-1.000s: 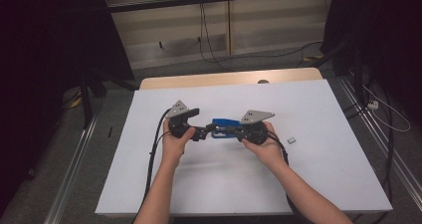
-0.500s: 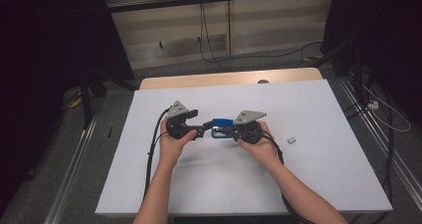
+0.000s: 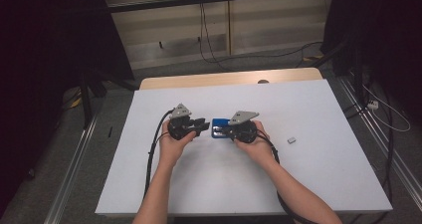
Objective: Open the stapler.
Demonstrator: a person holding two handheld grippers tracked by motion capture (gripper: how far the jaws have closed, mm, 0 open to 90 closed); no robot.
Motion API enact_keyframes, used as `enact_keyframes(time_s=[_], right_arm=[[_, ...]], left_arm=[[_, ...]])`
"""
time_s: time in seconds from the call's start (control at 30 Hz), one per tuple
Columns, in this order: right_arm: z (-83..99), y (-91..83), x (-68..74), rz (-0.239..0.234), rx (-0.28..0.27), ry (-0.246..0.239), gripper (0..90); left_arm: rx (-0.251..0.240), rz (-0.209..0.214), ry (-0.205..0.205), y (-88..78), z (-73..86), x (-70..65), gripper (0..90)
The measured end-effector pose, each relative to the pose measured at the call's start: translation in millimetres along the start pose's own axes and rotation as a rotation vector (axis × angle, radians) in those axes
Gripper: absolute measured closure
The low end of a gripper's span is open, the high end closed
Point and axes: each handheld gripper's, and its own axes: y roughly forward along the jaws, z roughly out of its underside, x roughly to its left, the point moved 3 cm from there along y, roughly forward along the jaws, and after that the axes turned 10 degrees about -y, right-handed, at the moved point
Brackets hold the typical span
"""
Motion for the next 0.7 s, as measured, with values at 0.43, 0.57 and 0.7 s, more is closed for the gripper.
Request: enact_keyframes(time_s=[0.43, 0.57, 0.7], right_arm=[[1.0, 3.8, 1.6, -0.002, 0.012, 0.002, 90.0], [1.1, 3.9, 1.8, -0.001, 0.012, 0.012, 90.0], [1.6, 3.8, 1.9, 0.0, 0.01, 0.018, 90.0]], left_arm=[[0.085, 0.001, -0.019, 17.4, 10.0, 3.0, 90.0], [0.1, -0.005, -0.023, 21.8, 12.6, 4.3, 90.0], [0.099, -0.009, -0.021, 24.7, 12.1, 4.2, 90.0]])
